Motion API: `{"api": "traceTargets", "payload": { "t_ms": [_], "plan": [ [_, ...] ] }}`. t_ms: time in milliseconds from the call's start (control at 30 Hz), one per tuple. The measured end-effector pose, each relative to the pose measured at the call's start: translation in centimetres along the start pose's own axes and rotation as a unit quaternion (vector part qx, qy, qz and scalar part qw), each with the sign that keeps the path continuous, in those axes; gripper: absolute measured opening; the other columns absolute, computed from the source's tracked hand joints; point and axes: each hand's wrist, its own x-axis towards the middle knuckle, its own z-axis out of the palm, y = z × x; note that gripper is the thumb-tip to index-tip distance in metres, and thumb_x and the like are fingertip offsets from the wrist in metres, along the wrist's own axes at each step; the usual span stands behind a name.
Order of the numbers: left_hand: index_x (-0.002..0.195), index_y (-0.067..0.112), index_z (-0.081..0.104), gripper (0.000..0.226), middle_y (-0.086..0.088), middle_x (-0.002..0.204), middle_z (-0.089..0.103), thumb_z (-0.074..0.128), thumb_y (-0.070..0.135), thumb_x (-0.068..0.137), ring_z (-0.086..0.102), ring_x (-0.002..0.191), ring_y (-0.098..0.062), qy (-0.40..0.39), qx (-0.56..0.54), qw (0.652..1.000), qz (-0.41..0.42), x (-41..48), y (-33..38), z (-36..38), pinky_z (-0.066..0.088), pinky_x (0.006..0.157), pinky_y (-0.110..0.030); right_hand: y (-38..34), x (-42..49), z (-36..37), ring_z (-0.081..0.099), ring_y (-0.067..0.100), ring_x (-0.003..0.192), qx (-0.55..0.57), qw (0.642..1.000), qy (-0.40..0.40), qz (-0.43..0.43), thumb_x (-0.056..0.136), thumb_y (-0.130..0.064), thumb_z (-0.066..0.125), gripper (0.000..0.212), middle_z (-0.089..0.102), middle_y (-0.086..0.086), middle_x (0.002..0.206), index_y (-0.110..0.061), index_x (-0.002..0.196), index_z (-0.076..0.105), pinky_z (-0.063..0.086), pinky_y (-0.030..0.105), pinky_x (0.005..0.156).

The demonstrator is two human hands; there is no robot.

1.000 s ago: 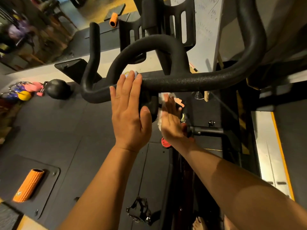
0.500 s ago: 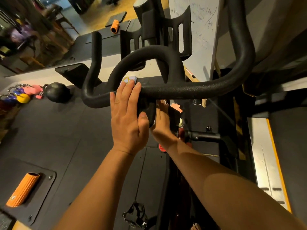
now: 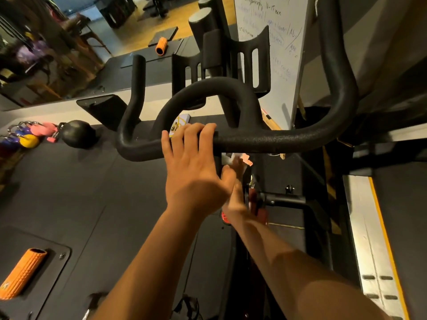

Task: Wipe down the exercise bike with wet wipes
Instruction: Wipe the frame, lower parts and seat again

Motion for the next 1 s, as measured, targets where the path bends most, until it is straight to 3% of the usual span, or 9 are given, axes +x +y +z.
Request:
{"api": "traceTargets", "payload": {
  "t_ms": [100, 167, 233, 300, 500, 700, 833, 900, 1000],
  "plan": [
    [0.135, 0.013, 0.047, 0.070, -0.006, 0.130, 0.047, 0.058, 0.035, 0.069, 0.040, 0.130, -0.030, 0.010, 0.012, 1.000, 0.002, 0.1, 0.1, 0.2, 0.012, 0.118, -0.059, 2.1, 2.5, 0.6, 0.046, -0.010, 0.116, 0.191, 0.977, 0.089, 0.020, 0.107, -0.017, 0.029, 0.039, 0.049, 0.002, 0.125, -0.014, 0.146, 0.030, 0.017, 0.008, 0.108],
    [0.134, 0.011, 0.048, 0.071, -0.008, 0.129, 0.048, 0.058, 0.033, 0.067, 0.041, 0.129, -0.032, 0.011, 0.025, 1.000, 0.006, 0.1, 0.0, 0.3, 0.013, 0.117, -0.059, 5.7, 8.9, 1.1, 0.043, 0.002, 0.123, 0.217, 0.970, 0.110, 0.025, 0.103, -0.042, 0.031, 0.049, 0.044, -0.005, 0.133, -0.019, 0.146, 0.036, 0.020, 0.024, 0.117],
    [0.134, 0.011, 0.048, 0.071, -0.009, 0.129, 0.048, 0.057, 0.033, 0.067, 0.041, 0.128, -0.032, 0.005, 0.029, 1.000, 0.010, 0.1, 0.0, 0.3, 0.014, 0.117, -0.059, 15.6, 19.0, 3.5, 0.029, 0.016, 0.143, 0.225, 0.971, 0.082, 0.006, 0.074, -0.089, 0.031, 0.088, 0.034, -0.009, 0.154, -0.037, 0.144, 0.038, 0.014, 0.046, 0.121],
    [0.134, 0.011, 0.048, 0.071, -0.009, 0.129, 0.048, 0.057, 0.035, 0.068, 0.041, 0.128, -0.032, -0.001, 0.033, 0.999, 0.015, 0.3, -0.1, 0.3, 0.015, 0.116, -0.059, 19.2, 23.4, 4.7, 0.024, 0.021, 0.147, 0.299, 0.948, 0.098, 0.055, 0.047, -0.106, 0.027, 0.112, 0.030, -0.008, 0.157, -0.048, 0.143, 0.032, 0.011, 0.057, 0.118],
    [0.133, 0.011, 0.048, 0.070, -0.009, 0.129, 0.048, 0.058, 0.032, 0.067, 0.042, 0.127, -0.033, -0.001, 0.036, 0.999, 0.008, 0.4, -0.1, 0.3, 0.015, 0.116, -0.060, 8.6, 11.3, 2.7, 0.035, 0.022, 0.139, 0.312, 0.938, 0.101, 0.108, 0.102, -0.046, 0.035, 0.055, 0.039, 0.004, 0.149, -0.019, 0.149, 0.032, 0.023, 0.041, 0.118],
    [0.139, 0.008, 0.046, 0.074, -0.016, 0.143, 0.044, 0.061, 0.025, 0.069, 0.034, 0.140, -0.036, 0.045, 0.020, 0.999, 0.019, 0.2, 0.2, 0.3, 0.011, 0.117, -0.063, 18.4, 22.7, 4.5, 0.024, 0.017, 0.147, 0.334, 0.936, 0.077, 0.084, 0.071, -0.083, 0.035, 0.081, 0.033, -0.011, 0.156, -0.047, 0.144, 0.034, 0.015, 0.051, 0.119],
    [0.126, 0.013, 0.050, 0.038, -0.012, 0.138, 0.047, 0.053, 0.016, 0.088, 0.043, 0.136, -0.031, 0.149, 0.022, 0.955, 0.254, -4.7, 0.9, 2.7, 0.018, 0.116, -0.061, 15.1, 17.1, 4.8, 0.017, 0.007, 0.147, 0.321, 0.941, 0.092, 0.052, 0.092, -0.061, 0.040, 0.066, 0.024, -0.013, 0.158, -0.035, 0.151, 0.027, 0.008, 0.034, 0.122],
    [0.125, 0.014, 0.054, 0.036, -0.011, 0.134, 0.052, 0.052, 0.019, 0.089, 0.046, 0.131, -0.028, 0.036, 0.001, 0.936, 0.350, -8.7, 0.6, 5.0, 0.021, 0.118, -0.053, 13.8, 15.1, 4.0, 0.025, 0.014, 0.146, 0.345, 0.932, 0.082, 0.073, 0.088, -0.063, 0.041, 0.072, 0.030, -0.004, 0.157, -0.031, 0.151, 0.029, 0.015, 0.039, 0.122],
    [0.133, 0.009, 0.052, 0.046, -0.015, 0.130, 0.057, 0.051, 0.021, 0.088, 0.049, 0.124, -0.030, -0.088, 0.022, 0.961, 0.262, -9.3, -1.9, 8.0, 0.031, 0.113, -0.042, 10.9, 14.0, 2.0, 0.022, 0.015, 0.147, 0.312, 0.947, 0.067, 0.022, 0.087, -0.063, 0.034, 0.077, 0.025, 0.000, 0.159, -0.024, 0.153, 0.026, 0.015, 0.039, 0.122]
  ]
}}
